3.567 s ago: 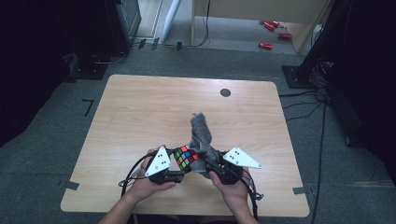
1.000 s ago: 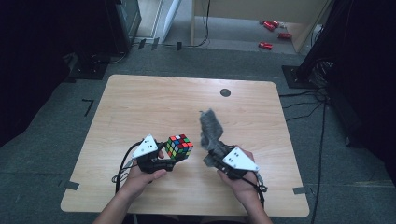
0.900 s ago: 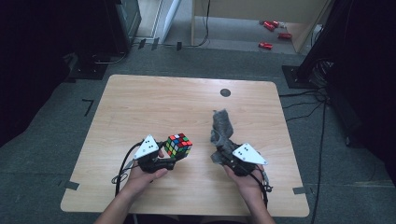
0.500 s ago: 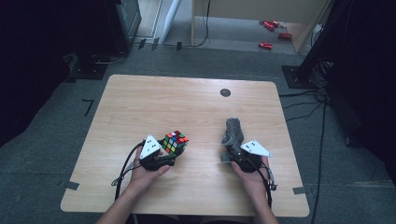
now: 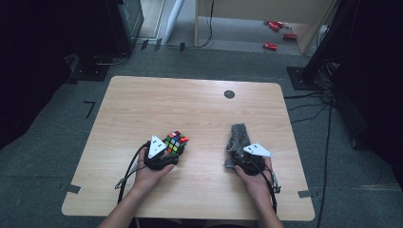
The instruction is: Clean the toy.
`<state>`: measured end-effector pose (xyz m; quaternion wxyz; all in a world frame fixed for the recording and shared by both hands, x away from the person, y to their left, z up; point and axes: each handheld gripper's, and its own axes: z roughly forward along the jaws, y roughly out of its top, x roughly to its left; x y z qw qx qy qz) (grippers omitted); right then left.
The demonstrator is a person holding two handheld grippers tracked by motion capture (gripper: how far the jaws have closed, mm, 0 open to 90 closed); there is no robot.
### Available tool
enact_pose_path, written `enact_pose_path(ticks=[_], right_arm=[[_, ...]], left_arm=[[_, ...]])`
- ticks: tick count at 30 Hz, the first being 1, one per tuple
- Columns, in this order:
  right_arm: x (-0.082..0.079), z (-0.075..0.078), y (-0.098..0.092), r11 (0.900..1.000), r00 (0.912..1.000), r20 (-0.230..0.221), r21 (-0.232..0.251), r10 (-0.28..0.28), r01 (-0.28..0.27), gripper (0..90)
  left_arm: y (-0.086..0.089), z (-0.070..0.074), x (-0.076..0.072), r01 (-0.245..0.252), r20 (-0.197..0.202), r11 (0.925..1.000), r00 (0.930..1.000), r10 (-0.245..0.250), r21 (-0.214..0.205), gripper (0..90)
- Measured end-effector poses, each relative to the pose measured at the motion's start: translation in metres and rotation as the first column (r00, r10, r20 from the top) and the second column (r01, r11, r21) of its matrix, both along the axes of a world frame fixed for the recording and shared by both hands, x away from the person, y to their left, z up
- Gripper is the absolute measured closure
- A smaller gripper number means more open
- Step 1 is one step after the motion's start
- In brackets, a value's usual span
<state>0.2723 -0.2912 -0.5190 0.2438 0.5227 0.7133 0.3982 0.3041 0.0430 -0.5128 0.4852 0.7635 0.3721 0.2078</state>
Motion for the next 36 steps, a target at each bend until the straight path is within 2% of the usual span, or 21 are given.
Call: enact_pose_path(ticks=[6,9,13,15,18,24,29,33,36], right_arm=[[0.0001,-0.0010,0.0010,0.9999,1.0000,-0.003,-0.015,0.003,-0.003,58.8],[0.0001,-0.0011,0.0008,0.9999,1.0000,-0.007,-0.016,0.003,-0.003,58.5],[0.0001,-0.0011,0.0014,0.9998,1.0000,-0.006,-0.022,0.002,-0.002,58.5],[0.0000,-0.0011,0.0018,0.9996,1.0000,-0.005,-0.027,0.002,-0.002,58.4],[-0.0001,-0.0012,0.0021,0.9995,1.0000,-0.004,-0.032,0.003,-0.004,58.3],[0.0003,-0.0015,0.0016,0.9996,0.9997,-0.023,-0.027,-0.002,0.001,55.8],[0.0013,-0.0017,-0.0003,1.0000,0.9992,-0.041,0.000,-0.003,0.003,50.0],[0.0017,-0.0002,-0.0018,0.9998,0.9982,-0.058,0.015,0.014,-0.013,45.1],[0.0023,0.0020,-0.0036,0.9990,0.9964,-0.078,0.033,0.031,-0.029,41.1]], left_arm=[[-0.0033,0.0000,-0.0007,0.000,0.003,0.9992,1.0000,0.000,0.039,33.8],[-0.0066,-0.0004,-0.0010,0.005,-0.013,0.9962,0.9999,-0.004,0.087,33.7],[-0.0094,-0.0010,-0.0008,0.013,-0.039,0.9916,0.9992,-0.009,0.129,33.8],[-0.0088,-0.0009,-0.0005,0.017,-0.047,0.9904,0.9988,-0.011,0.137,33.7],[-0.0084,-0.0012,-0.0007,0.013,-0.054,0.9916,0.9985,-0.006,0.129,33.7],[-0.0041,-0.0015,0.0011,0.011,-0.101,0.9927,0.9949,0.002,0.120,32.9],[-0.0033,-0.0020,0.0010,0.021,-0.119,0.9891,0.9929,-0.003,0.146,29.7],[-0.0025,-0.0011,-0.0004,0.032,-0.122,0.9871,0.9925,-0.013,0.157,24.9],[-0.0024,0.0007,-0.0026,0.031,-0.109,0.9844,0.9940,-0.012,0.173,24.7]])
